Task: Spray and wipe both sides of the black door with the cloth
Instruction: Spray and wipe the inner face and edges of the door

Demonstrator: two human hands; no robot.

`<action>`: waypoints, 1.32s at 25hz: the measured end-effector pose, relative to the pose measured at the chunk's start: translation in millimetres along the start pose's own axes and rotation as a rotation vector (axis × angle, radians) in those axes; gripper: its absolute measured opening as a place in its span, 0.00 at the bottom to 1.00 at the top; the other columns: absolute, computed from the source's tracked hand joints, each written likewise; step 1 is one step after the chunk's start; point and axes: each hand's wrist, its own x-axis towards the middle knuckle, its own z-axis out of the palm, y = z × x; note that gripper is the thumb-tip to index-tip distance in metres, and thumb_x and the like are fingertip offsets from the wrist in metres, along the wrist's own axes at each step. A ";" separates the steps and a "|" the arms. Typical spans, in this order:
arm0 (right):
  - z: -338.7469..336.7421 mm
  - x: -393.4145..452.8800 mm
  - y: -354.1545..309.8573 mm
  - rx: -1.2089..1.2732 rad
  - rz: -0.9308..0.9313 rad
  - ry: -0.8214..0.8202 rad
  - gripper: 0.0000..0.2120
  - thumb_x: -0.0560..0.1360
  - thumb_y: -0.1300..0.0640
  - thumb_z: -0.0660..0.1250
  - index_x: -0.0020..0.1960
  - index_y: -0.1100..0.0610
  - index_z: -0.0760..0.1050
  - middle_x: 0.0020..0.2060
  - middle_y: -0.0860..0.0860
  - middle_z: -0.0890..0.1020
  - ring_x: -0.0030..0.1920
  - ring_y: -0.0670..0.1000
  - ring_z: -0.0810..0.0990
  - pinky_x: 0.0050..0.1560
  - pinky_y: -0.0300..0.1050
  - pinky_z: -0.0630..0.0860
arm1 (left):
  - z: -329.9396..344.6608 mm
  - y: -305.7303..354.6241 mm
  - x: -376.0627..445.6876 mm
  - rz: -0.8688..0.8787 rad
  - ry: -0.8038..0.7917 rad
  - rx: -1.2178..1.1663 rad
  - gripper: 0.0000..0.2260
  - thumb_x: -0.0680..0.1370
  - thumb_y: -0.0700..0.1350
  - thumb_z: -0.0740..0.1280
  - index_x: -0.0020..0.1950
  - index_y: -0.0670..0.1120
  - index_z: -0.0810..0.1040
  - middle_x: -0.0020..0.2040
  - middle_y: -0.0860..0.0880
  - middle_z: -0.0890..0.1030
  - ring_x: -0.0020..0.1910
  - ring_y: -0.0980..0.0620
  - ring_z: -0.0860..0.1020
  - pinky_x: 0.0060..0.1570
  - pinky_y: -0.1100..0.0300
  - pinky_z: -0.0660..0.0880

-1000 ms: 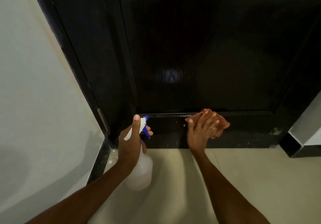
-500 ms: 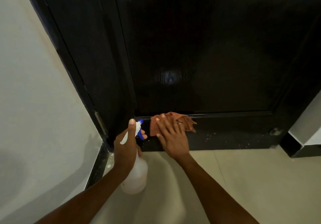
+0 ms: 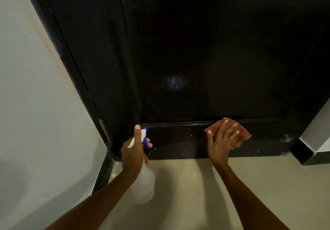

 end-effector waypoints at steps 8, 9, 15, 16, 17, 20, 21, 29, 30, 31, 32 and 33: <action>42.5 -25.7 -31.4 -0.166 -0.282 -0.240 0.36 0.81 0.32 0.42 0.80 0.42 0.28 0.79 0.50 0.27 0.76 0.63 0.24 0.73 0.66 0.31 | 0.0 -3.9 12.7 -0.060 -0.012 -0.035 0.29 0.78 0.65 0.59 0.50 0.38 0.81 0.38 0.43 0.82 0.35 0.48 0.81 0.41 0.57 0.78; 49.3 -29.2 -38.6 -0.193 -0.314 -0.245 0.36 0.81 0.33 0.43 0.80 0.43 0.29 0.79 0.51 0.28 0.77 0.63 0.24 0.73 0.65 0.31 | -2.0 -4.2 11.6 -0.053 -0.008 -0.023 0.29 0.77 0.65 0.58 0.49 0.38 0.80 0.37 0.43 0.82 0.35 0.48 0.80 0.40 0.58 0.77; 91.1 -43.1 -98.0 -0.352 -0.659 -0.312 0.36 0.85 0.40 0.49 0.80 0.44 0.28 0.79 0.50 0.27 0.76 0.57 0.22 0.71 0.57 0.19 | -25.9 -3.3 8.5 -0.020 0.048 -0.012 0.28 0.79 0.64 0.57 0.48 0.41 0.81 0.40 0.42 0.84 0.38 0.46 0.81 0.44 0.53 0.79; 99.2 -44.5 -109.1 -0.353 -0.688 -0.357 0.36 0.85 0.40 0.49 0.79 0.43 0.25 0.77 0.48 0.24 0.76 0.56 0.21 0.71 0.58 0.19 | -30.4 -2.6 7.3 -0.015 0.056 -0.022 0.26 0.79 0.64 0.57 0.49 0.42 0.81 0.41 0.42 0.84 0.39 0.46 0.82 0.41 0.57 0.78; 106.7 -45.6 -118.6 -0.354 -0.723 -0.390 0.36 0.85 0.41 0.50 0.79 0.42 0.25 0.77 0.48 0.24 0.76 0.57 0.23 0.72 0.60 0.23 | -34.1 -2.8 6.3 -0.012 0.064 -0.026 0.26 0.80 0.63 0.57 0.50 0.42 0.81 0.42 0.42 0.84 0.39 0.47 0.82 0.40 0.59 0.76; 124.8 -49.1 -137.8 -0.411 -0.910 -0.389 0.38 0.85 0.43 0.55 0.81 0.46 0.31 0.81 0.52 0.34 0.81 0.61 0.38 0.78 0.65 0.41 | -42.5 -0.5 2.4 -0.021 0.096 0.018 0.25 0.80 0.63 0.55 0.53 0.44 0.79 0.45 0.45 0.82 0.40 0.50 0.79 0.43 0.61 0.73; 124.5 -45.9 -140.6 -0.429 -0.953 -0.389 0.41 0.84 0.43 0.59 0.80 0.46 0.31 0.82 0.53 0.39 0.82 0.62 0.46 0.78 0.64 0.46 | -43.1 -1.3 2.5 -0.025 0.107 0.044 0.25 0.80 0.64 0.55 0.56 0.44 0.79 0.46 0.46 0.82 0.40 0.51 0.79 0.43 0.62 0.72; 34.2 4.2 -35.2 -0.479 -0.757 -0.138 0.32 0.85 0.42 0.51 0.84 0.44 0.42 0.83 0.50 0.44 0.81 0.59 0.57 0.78 0.62 0.49 | 2.2 8.2 -27.3 0.075 -0.082 0.047 0.28 0.79 0.65 0.57 0.44 0.42 0.83 0.37 0.45 0.85 0.40 0.45 0.83 0.42 0.53 0.78; 19.4 8.7 -17.0 -0.461 -0.656 -0.102 0.31 0.85 0.41 0.48 0.84 0.45 0.41 0.83 0.49 0.42 0.81 0.59 0.54 0.78 0.63 0.48 | 11.5 10.6 -31.8 0.085 -0.091 0.048 0.28 0.79 0.65 0.57 0.43 0.42 0.83 0.37 0.45 0.85 0.38 0.46 0.83 0.39 0.54 0.78; 4.1 11.9 0.0 -0.436 -0.557 -0.065 0.31 0.85 0.41 0.47 0.83 0.45 0.40 0.83 0.49 0.40 0.82 0.59 0.48 0.79 0.62 0.44 | 22.1 13.4 -36.8 0.101 -0.103 0.042 0.29 0.79 0.66 0.57 0.42 0.43 0.83 0.36 0.45 0.85 0.35 0.47 0.83 0.35 0.54 0.77; -6.3 15.8 15.4 -0.382 -0.464 -0.031 0.30 0.85 0.41 0.45 0.83 0.46 0.39 0.83 0.50 0.39 0.82 0.59 0.43 0.80 0.60 0.39 | 32.8 17.4 -41.9 0.118 -0.124 0.035 0.29 0.78 0.66 0.57 0.41 0.42 0.82 0.36 0.44 0.85 0.31 0.47 0.81 0.31 0.55 0.76; -14.2 19.0 26.2 -0.308 -0.341 0.011 0.31 0.85 0.41 0.45 0.84 0.48 0.38 0.83 0.52 0.38 0.82 0.59 0.38 0.80 0.58 0.35 | 42.7 22.4 -46.9 0.124 -0.147 0.028 0.30 0.78 0.67 0.56 0.41 0.42 0.82 0.36 0.44 0.84 0.27 0.47 0.78 0.27 0.56 0.74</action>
